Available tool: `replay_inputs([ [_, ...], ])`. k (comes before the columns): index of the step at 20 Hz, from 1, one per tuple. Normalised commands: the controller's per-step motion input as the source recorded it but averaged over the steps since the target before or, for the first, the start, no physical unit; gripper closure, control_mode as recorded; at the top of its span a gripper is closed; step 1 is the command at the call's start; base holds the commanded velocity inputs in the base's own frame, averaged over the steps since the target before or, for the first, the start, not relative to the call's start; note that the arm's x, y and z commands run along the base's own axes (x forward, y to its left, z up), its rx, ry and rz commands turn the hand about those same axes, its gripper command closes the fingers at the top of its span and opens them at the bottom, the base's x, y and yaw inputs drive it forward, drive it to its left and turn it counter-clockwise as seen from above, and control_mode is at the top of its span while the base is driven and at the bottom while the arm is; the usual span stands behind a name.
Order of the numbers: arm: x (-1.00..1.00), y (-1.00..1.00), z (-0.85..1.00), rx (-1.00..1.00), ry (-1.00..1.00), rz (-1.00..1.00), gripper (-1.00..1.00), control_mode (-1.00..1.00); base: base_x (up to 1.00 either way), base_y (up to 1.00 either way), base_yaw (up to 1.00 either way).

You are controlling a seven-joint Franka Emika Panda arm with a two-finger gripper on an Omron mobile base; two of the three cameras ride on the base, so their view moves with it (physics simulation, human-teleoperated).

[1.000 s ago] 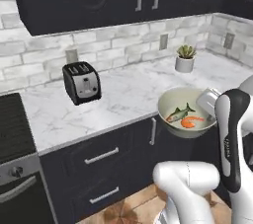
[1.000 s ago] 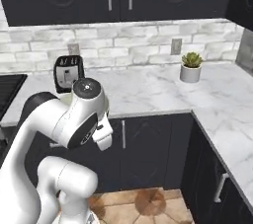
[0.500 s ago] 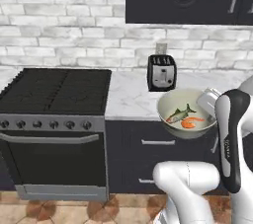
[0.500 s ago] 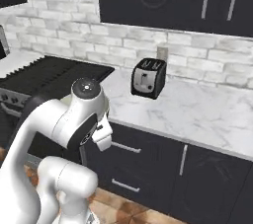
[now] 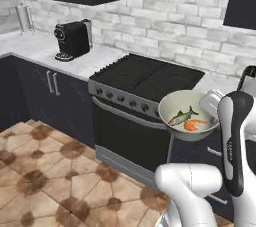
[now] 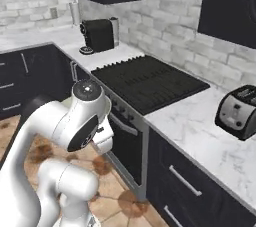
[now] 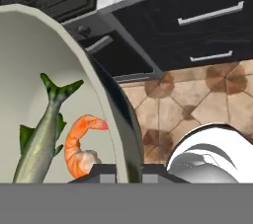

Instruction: Place the bowl containing the shrimp and fish in the microwave. Close the microwave door and press the start button to microwave the meal.

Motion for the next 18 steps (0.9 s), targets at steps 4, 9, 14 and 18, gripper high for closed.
replay_inputs([
  [4, 0.00, 0.00, 0.00, 0.00, 0.00, 0.00, 1.00, 1.00, 0.38, -0.02, 0.87],
  [9, 0.00, 0.00, 0.00, 0.00, 0.00, 0.00, 1.00, 1.00, 0.42, 0.00, 0.88],
  [14, 0.00, 0.00, 0.00, 0.00, 0.00, 0.00, 1.00, 1.00, 0.52, 0.00, 0.88],
  [18, 0.00, 0.00, 0.00, 0.00, 0.00, 0.00, 1.00, 1.00, 0.46, 0.00, 0.88],
])
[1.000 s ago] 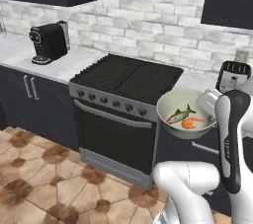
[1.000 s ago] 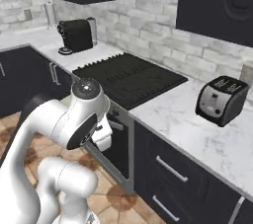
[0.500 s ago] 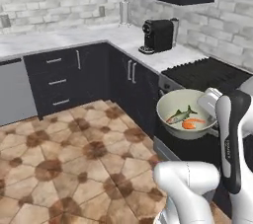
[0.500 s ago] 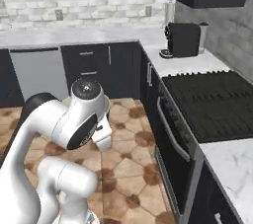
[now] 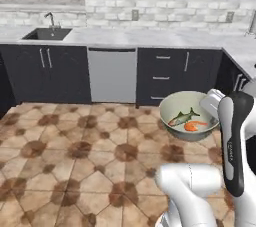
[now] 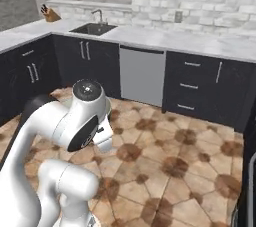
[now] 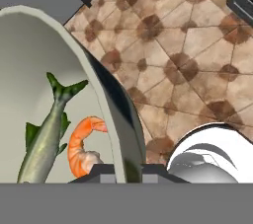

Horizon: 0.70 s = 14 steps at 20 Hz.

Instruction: Place the bowl containing the shrimp and fish in the microwave. Close the microwave door and press the start button to microwave the meal.

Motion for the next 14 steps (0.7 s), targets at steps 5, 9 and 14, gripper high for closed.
replay_inputs([
  [5, 0.00, 0.00, 0.00, 0.00, 0.00, 0.00, 1.00, 1.00, 0.33, 0.00, 0.93],
  [9, 0.00, 0.00, 0.00, 0.00, 0.00, 0.00, 1.00, 1.00, 0.45, 0.00, 0.88],
  [14, 0.00, 0.00, 0.00, 0.00, 0.00, 0.00, 1.00, 1.00, 0.75, 0.08, 0.76],
])
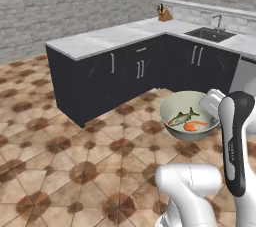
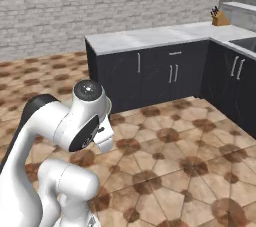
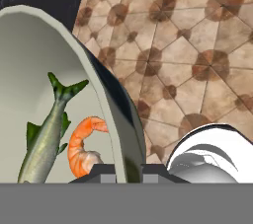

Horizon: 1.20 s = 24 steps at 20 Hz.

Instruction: Place the bowl containing the shrimp and fish in the microwave. Close the microwave door and press the start button to microwave the meal.

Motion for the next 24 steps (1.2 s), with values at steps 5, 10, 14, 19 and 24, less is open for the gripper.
replay_inputs([
  [5, 0.00, 0.00, 0.00, 0.00, 0.00, 0.00, 1.00, 1.00, 0.96, 0.12, 0.67],
  [10, 0.00, 0.00, 0.00, 0.00, 0.00, 0.00, 1.00, 1.00, 1.00, 0.00, 0.58],
  [14, 0.00, 0.00, 0.00, 0.00, 0.00, 0.00, 1.00, 1.00, 1.00, -0.01, 0.51],
  [19, 0.00, 0.00, 0.00, 0.00, 0.00, 0.00, 1.00, 1.00, 1.00, -0.22, 0.41],
  [24, 0.00, 0.00, 0.00, 0.00, 0.00, 0.00, 1.00, 1.00, 1.00, -0.33, 0.38],
])
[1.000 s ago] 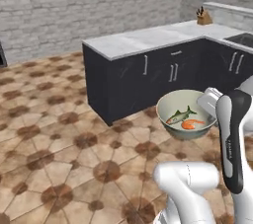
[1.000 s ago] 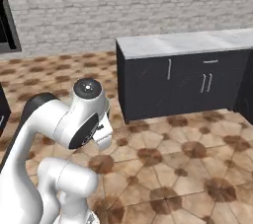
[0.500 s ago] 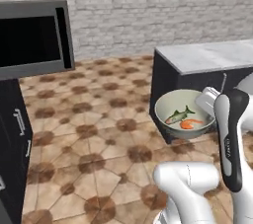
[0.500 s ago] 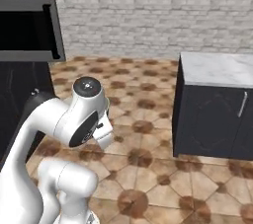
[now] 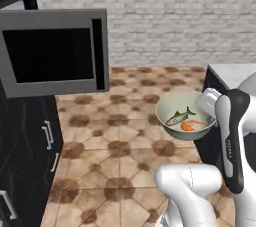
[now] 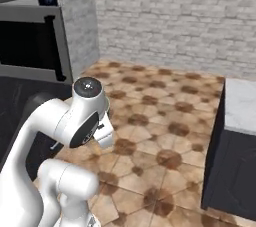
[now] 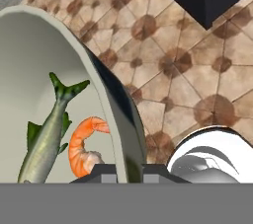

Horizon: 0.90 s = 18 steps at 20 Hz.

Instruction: Place the bowl containing the shrimp and fish in the microwave. Close the microwave door and press the start button to microwave the meal.

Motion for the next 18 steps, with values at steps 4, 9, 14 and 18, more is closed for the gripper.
replay_inputs([
  [4, 0.00, 0.00, 0.00, 0.00, 0.00, 0.00, 1.00, 1.00, 1.00, -0.38, 0.37],
  [9, 0.00, 0.00, 0.00, 0.00, 0.00, 0.00, 1.00, 1.00, 1.00, -0.60, 0.32],
  [14, 0.00, 0.00, 0.00, 0.00, 0.00, 0.00, 1.00, 1.00, 1.00, -0.57, 0.33],
  [18, 0.00, 0.00, 0.00, 0.00, 0.00, 0.00, 1.00, 1.00, 1.00, -0.36, 0.40],
])
